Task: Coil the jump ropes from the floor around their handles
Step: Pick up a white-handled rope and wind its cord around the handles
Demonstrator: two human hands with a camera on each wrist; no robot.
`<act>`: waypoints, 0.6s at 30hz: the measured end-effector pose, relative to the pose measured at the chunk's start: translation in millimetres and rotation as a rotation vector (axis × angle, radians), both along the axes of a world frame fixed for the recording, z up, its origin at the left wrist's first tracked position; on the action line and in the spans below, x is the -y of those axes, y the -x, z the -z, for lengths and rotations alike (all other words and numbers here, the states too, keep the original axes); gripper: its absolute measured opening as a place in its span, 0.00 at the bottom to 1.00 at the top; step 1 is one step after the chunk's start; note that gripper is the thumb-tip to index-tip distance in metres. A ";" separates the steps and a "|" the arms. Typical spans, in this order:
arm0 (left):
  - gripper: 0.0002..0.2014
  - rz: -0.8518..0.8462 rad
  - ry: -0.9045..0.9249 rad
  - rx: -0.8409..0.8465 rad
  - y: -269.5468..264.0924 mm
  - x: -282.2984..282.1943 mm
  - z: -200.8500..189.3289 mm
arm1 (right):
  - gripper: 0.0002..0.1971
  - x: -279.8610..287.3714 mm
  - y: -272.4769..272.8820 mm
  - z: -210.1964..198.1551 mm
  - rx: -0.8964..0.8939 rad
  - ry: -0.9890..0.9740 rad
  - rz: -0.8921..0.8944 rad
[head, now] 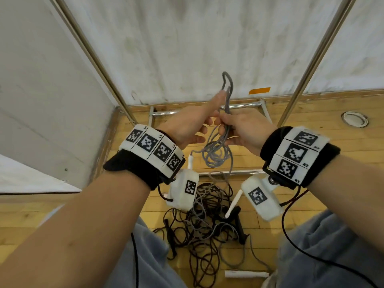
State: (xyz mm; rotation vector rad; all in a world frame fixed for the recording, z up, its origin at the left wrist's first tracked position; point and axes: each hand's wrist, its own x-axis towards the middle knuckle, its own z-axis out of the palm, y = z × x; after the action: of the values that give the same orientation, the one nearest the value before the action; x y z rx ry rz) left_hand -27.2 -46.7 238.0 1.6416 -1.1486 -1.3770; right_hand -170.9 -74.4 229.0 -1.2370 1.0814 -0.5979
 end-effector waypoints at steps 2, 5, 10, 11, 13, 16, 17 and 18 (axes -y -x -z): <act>0.34 0.023 0.031 0.002 1.7 -0.2 -0.7 | 0.11 -0.3 -0.4 0.4 0.004 -0.035 0.006; 0.26 0.005 0.023 -0.030 2.1 1.7 -0.5 | 0.11 0.3 2.2 -1.8 0.033 -0.098 -0.004; 0.11 0.180 0.103 0.045 0.5 2.2 -2.3 | 0.10 -2.8 2.6 -2.3 -0.098 0.081 -0.176; 0.10 0.198 0.118 0.052 0.0 2.2 -4.1 | 0.10 -3.5 1.8 -2.6 -0.106 0.093 -0.190; 0.08 0.222 0.148 0.054 -2.2 2.4 -7.4 | 0.10 -4.4 0.7 -3.5 -0.100 0.106 -0.209; 0.07 0.187 0.205 0.020 -4.2 2.4 -9.6 | 0.11 -5.1 -1.1 -2.5 -0.051 0.126 -0.252; 0.09 0.137 0.230 0.012 -5.3 2.9 -9.4 | 0.11 -5.9 -2.3 -1.4 -0.037 0.130 -0.272; 0.09 0.082 0.256 0.008 -6.0 3.7 -9.4 | 0.12 -6.9 -3.5 0.1 -0.027 0.127 -0.295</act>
State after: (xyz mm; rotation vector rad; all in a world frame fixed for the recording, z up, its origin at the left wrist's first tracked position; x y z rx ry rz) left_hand -21.2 -50.5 247.5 1.4330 -1.3495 -1.2173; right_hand -167.4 -67.5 228.9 -1.4867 0.8708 -0.4286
